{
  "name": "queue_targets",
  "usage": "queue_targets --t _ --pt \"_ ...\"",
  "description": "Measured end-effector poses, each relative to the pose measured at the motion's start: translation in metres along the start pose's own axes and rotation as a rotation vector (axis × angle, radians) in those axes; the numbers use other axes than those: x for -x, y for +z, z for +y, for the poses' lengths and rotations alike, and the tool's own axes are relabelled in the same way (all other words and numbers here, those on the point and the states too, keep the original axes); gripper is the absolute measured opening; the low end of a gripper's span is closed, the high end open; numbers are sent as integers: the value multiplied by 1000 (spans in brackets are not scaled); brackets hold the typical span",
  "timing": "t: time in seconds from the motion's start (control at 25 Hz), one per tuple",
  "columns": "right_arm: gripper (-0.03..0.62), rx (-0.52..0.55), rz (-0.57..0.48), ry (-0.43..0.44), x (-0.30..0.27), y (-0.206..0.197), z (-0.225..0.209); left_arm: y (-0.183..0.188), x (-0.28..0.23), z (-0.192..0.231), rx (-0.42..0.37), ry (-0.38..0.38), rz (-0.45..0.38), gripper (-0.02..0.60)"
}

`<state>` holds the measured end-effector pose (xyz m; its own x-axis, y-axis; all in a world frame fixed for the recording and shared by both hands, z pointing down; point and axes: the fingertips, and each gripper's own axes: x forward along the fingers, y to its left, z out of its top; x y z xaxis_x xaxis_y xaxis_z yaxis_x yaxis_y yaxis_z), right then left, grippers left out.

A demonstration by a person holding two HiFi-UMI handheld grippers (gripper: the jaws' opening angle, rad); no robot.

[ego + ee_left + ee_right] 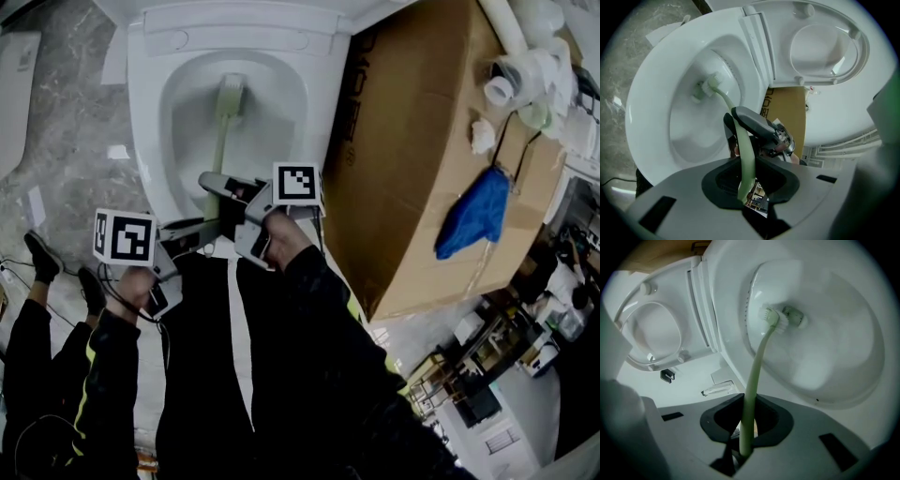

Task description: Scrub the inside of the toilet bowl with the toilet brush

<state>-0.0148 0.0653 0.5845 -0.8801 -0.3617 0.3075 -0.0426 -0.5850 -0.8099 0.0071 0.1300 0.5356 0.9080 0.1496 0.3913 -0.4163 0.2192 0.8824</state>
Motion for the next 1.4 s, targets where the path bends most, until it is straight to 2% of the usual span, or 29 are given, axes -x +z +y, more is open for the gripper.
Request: queue_targets --t 0.4,1.04,1.4 --pt "60 92 12 -111 14 5 -13 -5 -22 2 11 -2 43 87" --pt "60 73 31 -112 17 3 -14 -7 -26 3 20 -4 6 89" --pt "60 102 46 -110 38 -16 9 -24 -23 -27 20 -14 16 89"
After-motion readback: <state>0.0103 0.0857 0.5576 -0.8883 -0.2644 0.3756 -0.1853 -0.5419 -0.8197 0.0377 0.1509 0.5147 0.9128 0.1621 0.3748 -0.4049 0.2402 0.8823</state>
